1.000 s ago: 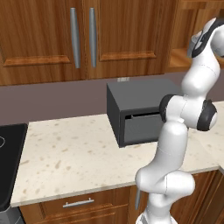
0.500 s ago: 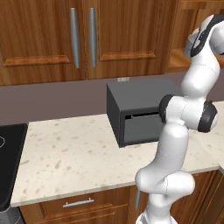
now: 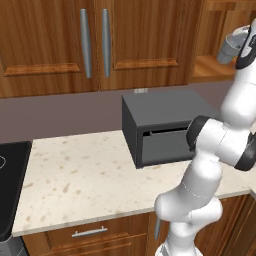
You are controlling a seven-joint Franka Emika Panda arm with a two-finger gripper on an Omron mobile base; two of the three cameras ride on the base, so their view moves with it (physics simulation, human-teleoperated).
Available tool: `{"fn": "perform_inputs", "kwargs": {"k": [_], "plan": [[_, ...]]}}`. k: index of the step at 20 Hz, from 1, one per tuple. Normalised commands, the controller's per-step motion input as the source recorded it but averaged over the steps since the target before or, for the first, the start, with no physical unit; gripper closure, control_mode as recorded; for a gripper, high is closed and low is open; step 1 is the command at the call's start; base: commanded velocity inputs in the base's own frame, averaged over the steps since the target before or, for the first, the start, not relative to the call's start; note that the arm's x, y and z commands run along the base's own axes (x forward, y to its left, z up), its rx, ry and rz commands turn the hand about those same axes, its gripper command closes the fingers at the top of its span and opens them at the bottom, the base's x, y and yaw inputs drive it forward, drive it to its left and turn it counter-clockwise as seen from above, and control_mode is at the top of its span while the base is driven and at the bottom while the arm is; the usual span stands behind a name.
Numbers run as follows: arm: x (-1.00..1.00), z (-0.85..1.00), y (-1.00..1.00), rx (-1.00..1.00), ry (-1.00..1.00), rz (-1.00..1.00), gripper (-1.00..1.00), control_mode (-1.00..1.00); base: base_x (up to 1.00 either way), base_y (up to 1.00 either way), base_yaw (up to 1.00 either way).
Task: There is a bowl on the dining counter. Grab a lemon wedge from the fridge and place it in the bowl. Then get the liquor bottle and glass cup from the cabinet and place them next to the bowl.
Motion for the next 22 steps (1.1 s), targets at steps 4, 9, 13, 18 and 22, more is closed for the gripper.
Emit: {"fn": "perform_inputs", "kwargs": {"k": [4,9,13,18,22], "plan": [[-1.00,0.04,0.06,-0.11,-0.02,0.02,1.00,-1.00,0.00,0.00,0.00],[-1.00,0.00,0.43,-0.17,0.03,0.03,1.00,-1.00,0.00,0.00,0.00],[-1.00,-0.05,0.68,-0.20,0.06,0.06,1.00,-1.00,0.00,0.00,0.00],[-1.00,-0.13,0.95,-0.17,0.12,0.05,1.00,-1.00,0.00,0.00,0.00],[-0.73,-0.28,1.00,-0.09,0.19,0.04,1.00,-1.00,0.00,0.00,0.00]]}}
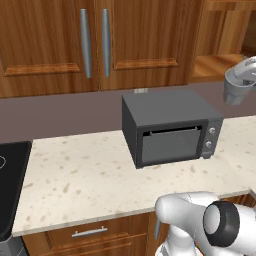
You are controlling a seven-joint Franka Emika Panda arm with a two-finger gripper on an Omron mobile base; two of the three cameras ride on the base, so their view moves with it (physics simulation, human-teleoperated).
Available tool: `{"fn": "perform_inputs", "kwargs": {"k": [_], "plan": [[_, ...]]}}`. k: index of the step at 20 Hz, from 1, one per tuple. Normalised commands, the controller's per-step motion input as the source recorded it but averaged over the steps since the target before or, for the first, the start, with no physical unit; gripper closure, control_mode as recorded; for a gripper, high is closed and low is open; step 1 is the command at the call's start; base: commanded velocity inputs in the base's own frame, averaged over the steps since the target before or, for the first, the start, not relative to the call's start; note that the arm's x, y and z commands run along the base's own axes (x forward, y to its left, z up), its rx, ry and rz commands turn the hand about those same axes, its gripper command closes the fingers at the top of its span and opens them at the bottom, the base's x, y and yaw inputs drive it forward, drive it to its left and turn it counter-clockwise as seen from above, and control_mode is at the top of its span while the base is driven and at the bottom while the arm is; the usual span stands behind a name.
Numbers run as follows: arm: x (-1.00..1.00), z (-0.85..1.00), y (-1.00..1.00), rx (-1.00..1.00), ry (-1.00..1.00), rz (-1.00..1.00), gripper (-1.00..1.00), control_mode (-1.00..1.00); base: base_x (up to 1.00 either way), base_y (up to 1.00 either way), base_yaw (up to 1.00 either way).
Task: There is a bowl on the dining counter. Grab a lemon wedge from the fridge and place it in the bowl. Then get the liquor bottle and glass cup from the cabinet and place them next to the bowl.
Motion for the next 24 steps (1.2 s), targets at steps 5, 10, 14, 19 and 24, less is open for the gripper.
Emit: {"fn": "perform_inputs", "kwargs": {"k": [5,10,14,19,24], "plan": [[-0.03,-0.41,0.77,-0.06,0.24,0.01,1.00,-1.00,0.00,0.00,0.00],[0.00,-0.53,0.52,-0.08,0.23,0.00,1.00,-1.00,0.00,0.00,0.00],[0.00,-0.41,0.20,-0.09,0.12,0.00,1.00,-1.00,0.00,0.00,0.00],[-0.15,-0.20,0.05,-0.06,0.03,0.00,1.00,1.00,-0.15,0.06,0.00],[0.00,0.00,0.00,0.00,0.00,0.00,1.00,1.00,-0.97,0.70,0.02]]}}
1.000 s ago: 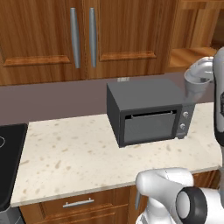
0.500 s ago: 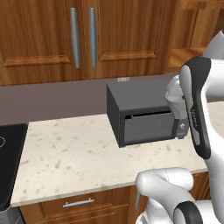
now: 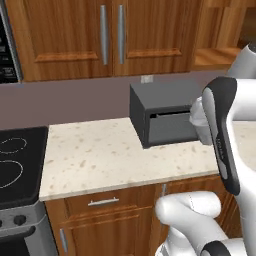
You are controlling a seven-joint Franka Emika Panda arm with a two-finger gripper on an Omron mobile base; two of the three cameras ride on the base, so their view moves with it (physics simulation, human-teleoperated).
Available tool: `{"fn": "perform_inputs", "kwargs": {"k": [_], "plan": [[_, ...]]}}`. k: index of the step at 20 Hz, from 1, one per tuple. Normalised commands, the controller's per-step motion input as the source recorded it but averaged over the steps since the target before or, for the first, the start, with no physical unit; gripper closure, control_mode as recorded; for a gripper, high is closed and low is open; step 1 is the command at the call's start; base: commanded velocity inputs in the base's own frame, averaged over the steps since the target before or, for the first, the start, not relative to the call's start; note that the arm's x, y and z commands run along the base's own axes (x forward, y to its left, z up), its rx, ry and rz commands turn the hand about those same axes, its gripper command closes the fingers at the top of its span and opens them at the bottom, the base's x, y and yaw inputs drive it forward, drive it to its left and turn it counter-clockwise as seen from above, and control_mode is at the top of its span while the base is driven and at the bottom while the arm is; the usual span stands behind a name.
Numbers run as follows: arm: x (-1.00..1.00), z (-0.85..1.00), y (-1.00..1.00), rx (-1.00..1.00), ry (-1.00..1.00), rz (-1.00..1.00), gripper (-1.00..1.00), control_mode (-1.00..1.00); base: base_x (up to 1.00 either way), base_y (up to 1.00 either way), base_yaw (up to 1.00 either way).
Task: There is a bowl on the dining counter. Grab a lemon wedge from the fridge and place it in the bowl. Then get the liquor bottle and glass cup from the cabinet and place them next to the bowl.
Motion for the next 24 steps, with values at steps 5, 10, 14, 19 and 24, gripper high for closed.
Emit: {"fn": "perform_inputs", "kwargs": {"k": [5,10,14,19,24], "plan": [[0.00,0.00,0.00,0.00,0.00,0.00,1.00,1.00,-0.65,1.00,0.06],[0.00,0.00,0.00,0.00,0.00,0.00,1.00,1.00,0.04,1.00,0.08],[0.00,0.00,0.00,0.00,0.00,0.00,1.00,1.00,0.09,1.00,0.26],[0.00,0.00,0.00,0.00,0.00,0.00,1.00,1.00,-0.22,1.00,0.66],[0.00,0.00,0.00,0.00,0.00,0.00,1.00,1.00,-0.38,0.83,0.88]]}}
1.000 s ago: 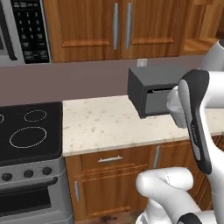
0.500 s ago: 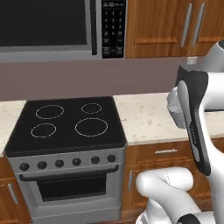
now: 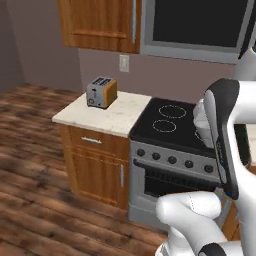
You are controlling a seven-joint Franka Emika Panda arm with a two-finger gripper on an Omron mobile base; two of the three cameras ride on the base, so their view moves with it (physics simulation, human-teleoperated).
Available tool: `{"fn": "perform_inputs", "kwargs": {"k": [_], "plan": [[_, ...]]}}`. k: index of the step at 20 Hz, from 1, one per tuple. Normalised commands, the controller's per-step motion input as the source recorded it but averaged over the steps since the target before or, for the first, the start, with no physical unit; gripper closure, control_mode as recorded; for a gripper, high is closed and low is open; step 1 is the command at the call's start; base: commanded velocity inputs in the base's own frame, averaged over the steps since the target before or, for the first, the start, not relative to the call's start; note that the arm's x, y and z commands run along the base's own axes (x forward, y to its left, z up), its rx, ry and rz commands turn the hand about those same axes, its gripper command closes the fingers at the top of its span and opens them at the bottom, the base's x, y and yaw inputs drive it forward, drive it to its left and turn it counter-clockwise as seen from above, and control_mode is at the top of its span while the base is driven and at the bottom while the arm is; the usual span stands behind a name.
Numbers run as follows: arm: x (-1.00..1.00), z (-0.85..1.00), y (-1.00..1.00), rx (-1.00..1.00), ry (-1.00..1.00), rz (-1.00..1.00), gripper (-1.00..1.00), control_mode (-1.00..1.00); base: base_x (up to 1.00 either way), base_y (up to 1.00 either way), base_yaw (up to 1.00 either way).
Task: There is a bowl on the dining counter. Grab a lemon wedge from the fridge and place it in the bowl. Then get the liquor bottle and glass cup from the cabinet and place them next to the bowl.
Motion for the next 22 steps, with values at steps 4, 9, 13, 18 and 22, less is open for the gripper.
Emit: {"fn": "perform_inputs", "kwargs": {"k": [4,9,13,18,22], "plan": [[0.00,0.00,0.00,0.00,0.00,0.00,1.00,1.00,-0.35,0.77,0.90],[0.00,0.00,0.00,0.00,0.00,0.00,1.00,1.00,-0.34,0.80,0.89],[0.00,0.00,0.00,0.00,0.00,0.00,1.00,1.00,-0.28,0.81,0.88],[0.00,0.00,0.00,0.00,0.00,0.00,1.00,1.00,-0.11,0.78,0.86],[0.00,0.00,0.00,0.00,0.00,0.00,1.00,1.00,-0.04,0.69,0.84]]}}
